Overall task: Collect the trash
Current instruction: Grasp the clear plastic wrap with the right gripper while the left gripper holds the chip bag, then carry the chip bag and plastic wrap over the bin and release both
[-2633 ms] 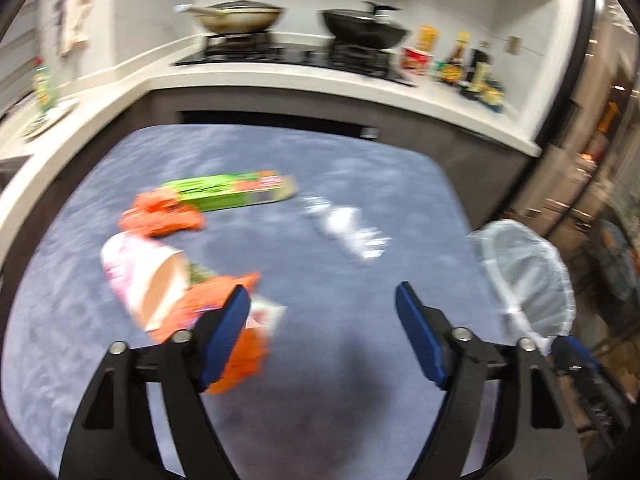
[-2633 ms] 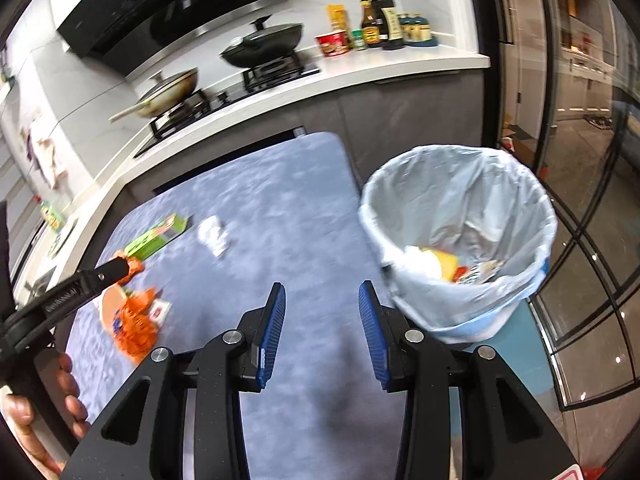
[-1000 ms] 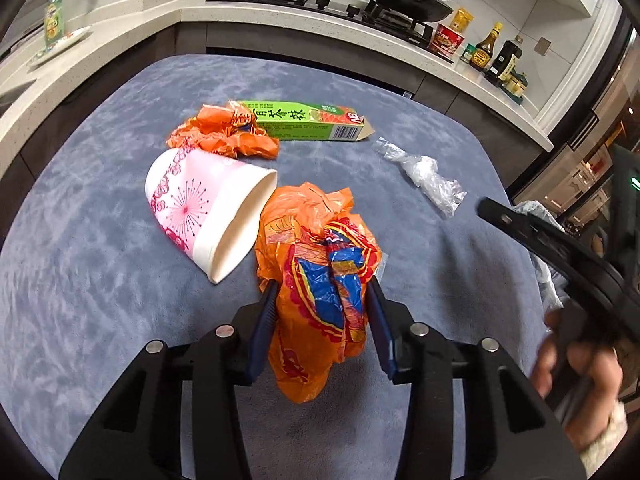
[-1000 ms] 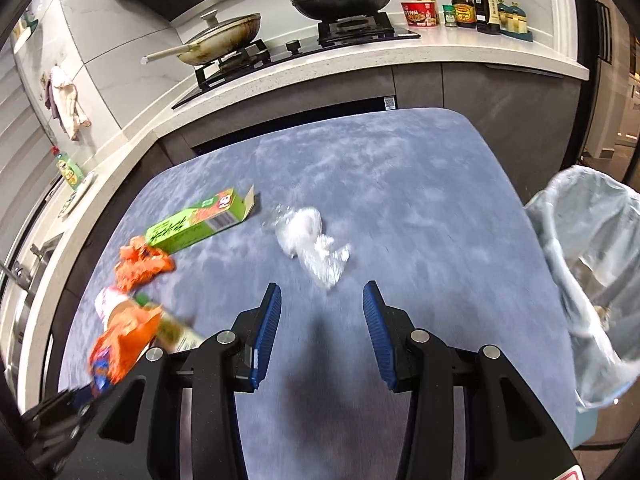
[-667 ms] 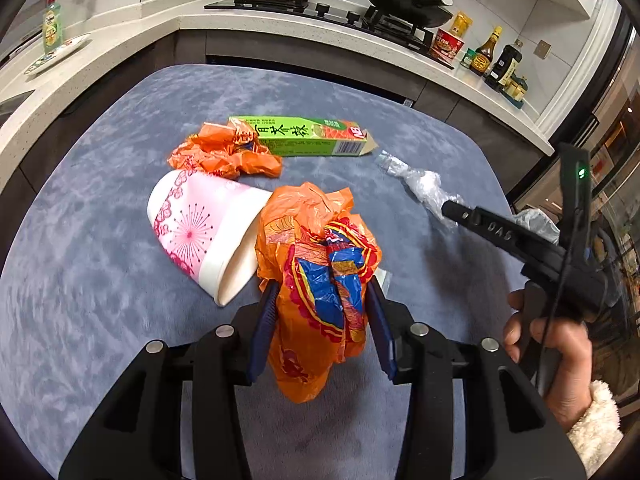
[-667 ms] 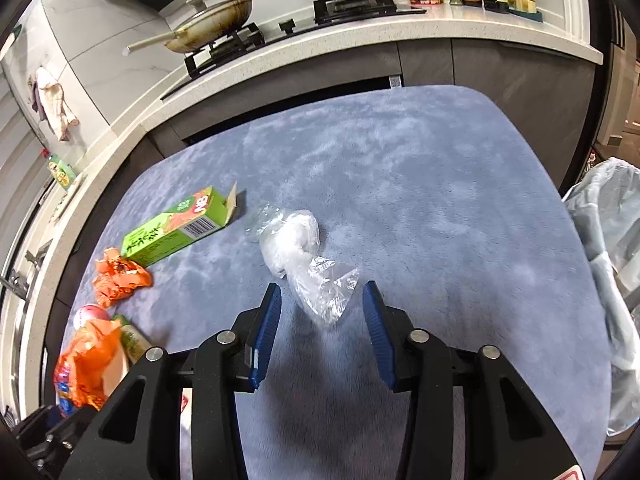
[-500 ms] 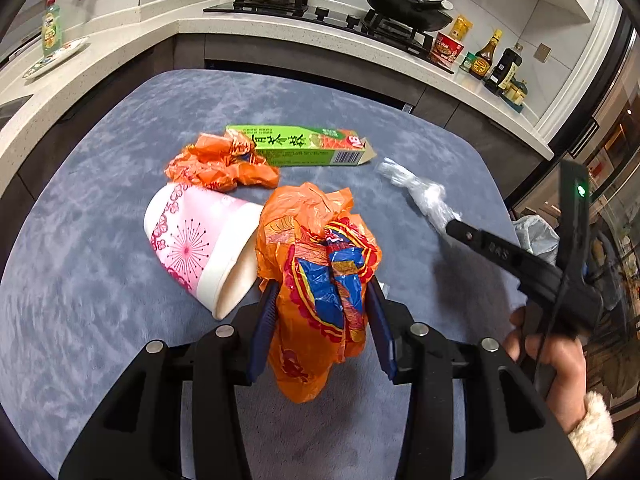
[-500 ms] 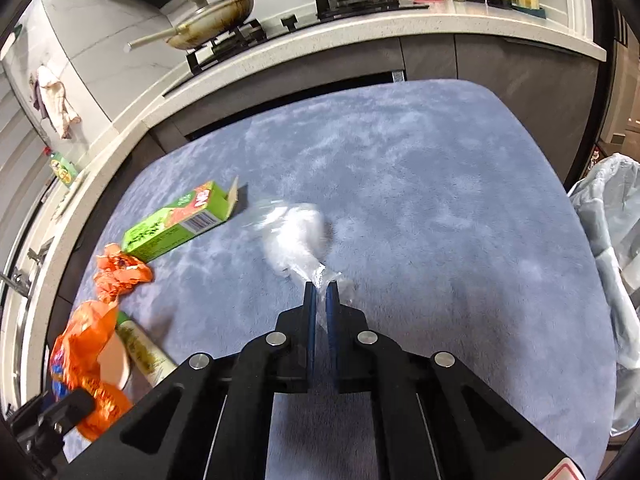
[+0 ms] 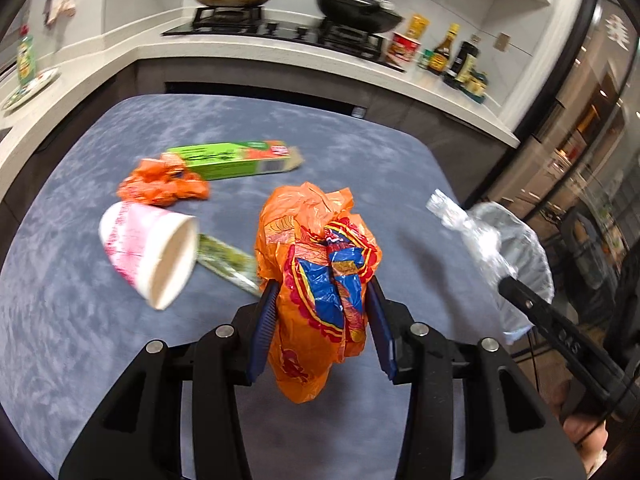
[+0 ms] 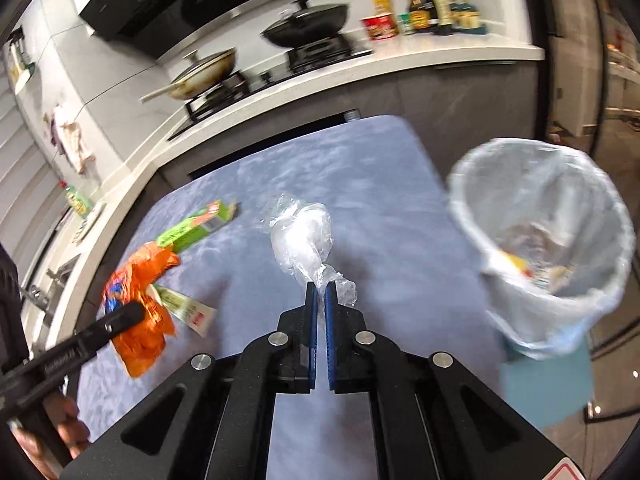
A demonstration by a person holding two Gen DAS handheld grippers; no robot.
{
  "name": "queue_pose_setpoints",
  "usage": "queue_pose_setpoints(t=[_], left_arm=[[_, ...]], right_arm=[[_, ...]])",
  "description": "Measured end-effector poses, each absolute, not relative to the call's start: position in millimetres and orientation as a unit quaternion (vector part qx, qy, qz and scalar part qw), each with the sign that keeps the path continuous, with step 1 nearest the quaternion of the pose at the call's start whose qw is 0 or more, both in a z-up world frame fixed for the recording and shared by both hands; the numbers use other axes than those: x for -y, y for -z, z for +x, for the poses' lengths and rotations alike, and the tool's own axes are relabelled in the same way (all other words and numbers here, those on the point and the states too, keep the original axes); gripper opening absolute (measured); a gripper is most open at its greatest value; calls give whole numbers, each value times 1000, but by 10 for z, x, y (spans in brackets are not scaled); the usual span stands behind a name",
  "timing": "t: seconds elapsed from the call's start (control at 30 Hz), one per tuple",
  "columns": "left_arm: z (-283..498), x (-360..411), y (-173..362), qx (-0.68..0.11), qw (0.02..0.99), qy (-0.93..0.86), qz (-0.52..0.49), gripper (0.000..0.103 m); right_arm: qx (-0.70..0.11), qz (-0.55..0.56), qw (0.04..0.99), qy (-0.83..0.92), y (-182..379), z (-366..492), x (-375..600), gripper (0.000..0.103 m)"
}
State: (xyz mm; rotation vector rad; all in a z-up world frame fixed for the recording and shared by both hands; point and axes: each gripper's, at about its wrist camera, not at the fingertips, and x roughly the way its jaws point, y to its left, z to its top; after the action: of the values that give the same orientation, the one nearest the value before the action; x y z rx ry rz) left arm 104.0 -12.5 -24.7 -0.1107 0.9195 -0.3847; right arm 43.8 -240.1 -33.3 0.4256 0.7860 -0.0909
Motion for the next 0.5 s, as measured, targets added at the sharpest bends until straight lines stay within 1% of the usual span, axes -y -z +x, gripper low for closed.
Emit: queue_pose_setpoints(t=[0.1,0.3,0.5], left_arm=[[962,374,208,-439,874,205,-42,41],[832,1141,151,-438,857,271,-17,41],[813,1935,136,-436,837,330,9,41]], right_arm=[[-378,206,900,77,305,139,2637,4],[-369,239,888,133,360,-321,3268,4],[-359,245,885,167,400,-464,3753,4]])
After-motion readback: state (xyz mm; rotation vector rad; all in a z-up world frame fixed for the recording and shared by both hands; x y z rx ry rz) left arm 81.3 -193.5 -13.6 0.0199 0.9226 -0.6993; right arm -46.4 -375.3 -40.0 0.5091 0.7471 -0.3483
